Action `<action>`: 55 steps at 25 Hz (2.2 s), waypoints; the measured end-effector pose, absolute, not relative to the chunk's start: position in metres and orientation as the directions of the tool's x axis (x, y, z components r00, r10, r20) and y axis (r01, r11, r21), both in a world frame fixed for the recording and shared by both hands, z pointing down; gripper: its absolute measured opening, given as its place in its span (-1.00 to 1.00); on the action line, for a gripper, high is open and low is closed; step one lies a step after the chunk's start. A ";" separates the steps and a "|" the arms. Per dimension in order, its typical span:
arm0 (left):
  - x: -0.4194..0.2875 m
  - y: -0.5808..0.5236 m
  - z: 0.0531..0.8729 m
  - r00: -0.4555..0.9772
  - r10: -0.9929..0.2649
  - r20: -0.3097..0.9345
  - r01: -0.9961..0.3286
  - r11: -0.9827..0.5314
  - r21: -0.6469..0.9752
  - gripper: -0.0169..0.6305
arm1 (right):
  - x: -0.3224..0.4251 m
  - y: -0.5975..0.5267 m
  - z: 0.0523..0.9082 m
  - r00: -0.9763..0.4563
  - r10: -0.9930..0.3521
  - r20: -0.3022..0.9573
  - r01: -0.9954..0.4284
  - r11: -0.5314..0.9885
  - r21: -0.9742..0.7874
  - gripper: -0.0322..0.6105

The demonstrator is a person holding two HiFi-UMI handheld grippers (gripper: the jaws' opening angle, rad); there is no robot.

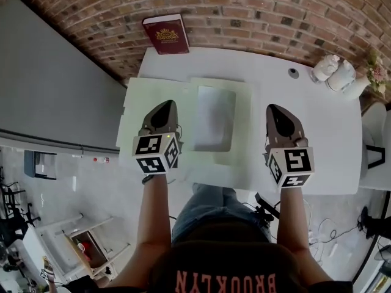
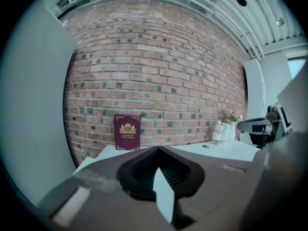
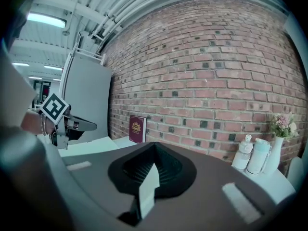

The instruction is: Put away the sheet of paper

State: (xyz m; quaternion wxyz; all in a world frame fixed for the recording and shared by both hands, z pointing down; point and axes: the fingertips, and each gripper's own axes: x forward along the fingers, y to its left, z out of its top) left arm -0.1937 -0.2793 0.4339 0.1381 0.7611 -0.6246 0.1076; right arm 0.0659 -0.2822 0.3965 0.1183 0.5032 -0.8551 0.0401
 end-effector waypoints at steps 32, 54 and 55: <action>-0.195 -0.245 0.233 0.271 -0.960 -0.070 -0.950 -0.255 -0.178 -0.95 | 0.043 -0.233 0.231 -0.403 -0.913 -0.068 -0.901 0.382 0.203 -0.90; -0.200 -0.227 0.208 0.286 -0.948 -0.138 -0.950 -0.263 -0.168 -0.95 | 0.035 -0.218 0.208 -0.399 -0.910 -0.111 -0.901 0.366 0.233 -0.90; -0.200 -0.228 0.208 0.288 -0.948 -0.137 -0.950 -0.264 -0.170 -0.95 | 0.035 -0.219 0.208 -0.397 -0.911 -0.110 -0.901 0.365 0.235 -0.90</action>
